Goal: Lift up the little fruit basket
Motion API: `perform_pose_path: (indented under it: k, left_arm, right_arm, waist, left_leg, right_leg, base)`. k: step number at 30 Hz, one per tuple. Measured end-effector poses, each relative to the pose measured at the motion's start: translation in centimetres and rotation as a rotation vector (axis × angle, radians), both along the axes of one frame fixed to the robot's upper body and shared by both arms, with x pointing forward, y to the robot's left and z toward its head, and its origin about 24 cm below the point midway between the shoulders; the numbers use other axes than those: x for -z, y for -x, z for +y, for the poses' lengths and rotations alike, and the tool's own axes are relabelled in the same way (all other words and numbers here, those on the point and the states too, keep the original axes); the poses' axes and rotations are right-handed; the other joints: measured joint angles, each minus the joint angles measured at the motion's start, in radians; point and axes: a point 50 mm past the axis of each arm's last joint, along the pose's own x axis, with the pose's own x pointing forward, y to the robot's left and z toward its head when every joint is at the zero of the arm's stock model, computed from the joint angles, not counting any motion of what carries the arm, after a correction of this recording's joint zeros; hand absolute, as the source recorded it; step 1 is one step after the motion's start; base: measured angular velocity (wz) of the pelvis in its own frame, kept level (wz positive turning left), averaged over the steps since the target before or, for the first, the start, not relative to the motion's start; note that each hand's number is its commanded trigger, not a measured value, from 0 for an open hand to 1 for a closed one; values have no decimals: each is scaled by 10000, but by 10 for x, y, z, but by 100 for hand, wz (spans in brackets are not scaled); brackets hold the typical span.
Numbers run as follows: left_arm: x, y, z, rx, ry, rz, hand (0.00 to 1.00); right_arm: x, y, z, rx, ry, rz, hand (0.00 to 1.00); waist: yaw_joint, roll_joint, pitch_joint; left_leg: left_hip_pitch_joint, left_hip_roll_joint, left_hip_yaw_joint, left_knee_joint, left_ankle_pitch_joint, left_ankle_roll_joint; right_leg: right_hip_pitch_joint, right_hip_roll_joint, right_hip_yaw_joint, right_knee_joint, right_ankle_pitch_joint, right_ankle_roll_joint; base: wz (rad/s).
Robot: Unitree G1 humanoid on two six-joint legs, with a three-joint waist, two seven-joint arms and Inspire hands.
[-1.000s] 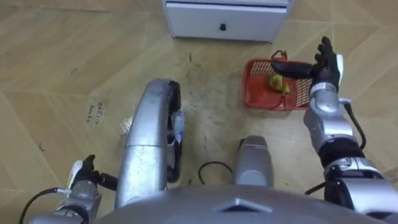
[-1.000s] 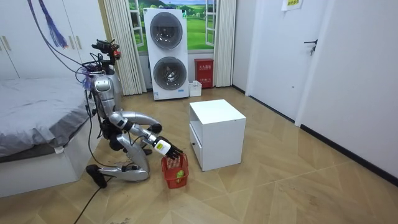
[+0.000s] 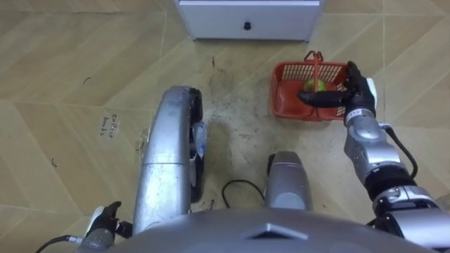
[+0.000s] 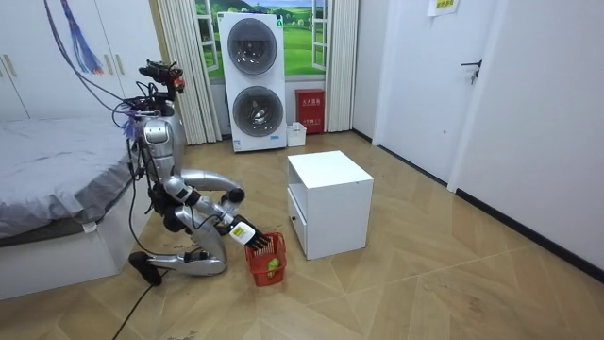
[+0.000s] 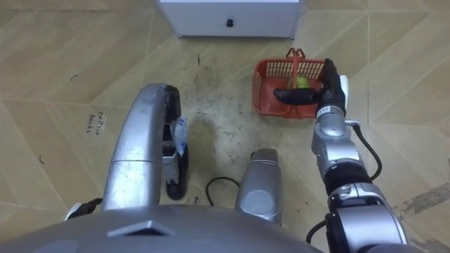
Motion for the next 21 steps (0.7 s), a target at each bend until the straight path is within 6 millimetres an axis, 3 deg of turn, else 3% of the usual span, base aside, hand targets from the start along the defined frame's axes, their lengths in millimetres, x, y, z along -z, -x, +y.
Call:
perform_pose_path:
  k: [2, 10, 15, 21]
  left_arm:
    - [0, -1, 0, 16, 69, 57, 0]
    - [0, -10, -1, 228, 158, 17, 0]
    - [0, -15, -1, 290, 319, -20, 0]
    - [1, -13, -1, 247, 422, 215, 0]
  right_arm:
    - [1, 0, 0, -28, 41, 54, 0]
    - [5, 2, -4, 236, -222, 405, 0]
    - [7, -2, -9, 273, -386, 653, 0]
    - [8, 1, -18, 408, -529, 919, 0]
  waist:
    - [102, 30, 16]
    - [516, 299, 13]
    - [842, 334, 16]
    - [974, 343, 32]
  left_leg:
    - [-5, 159, 74, -3, 1, 0]
    - [-189, 193, 148, -104, 6, -11]
    - [-345, 292, 197, -145, 52, -105]
    - [-370, 290, 331, -299, 88, -180]
  right_leg:
    - [-21, 16, 28, 9, -10, 6]
    - [-223, 14, -40, 82, -14, 16]
    - [-418, 1, -73, 198, -33, 52]
    - [-483, -85, -90, 303, -36, 57]
  base:
    - [-6]
    - [5]
    - [4]
    - [6]
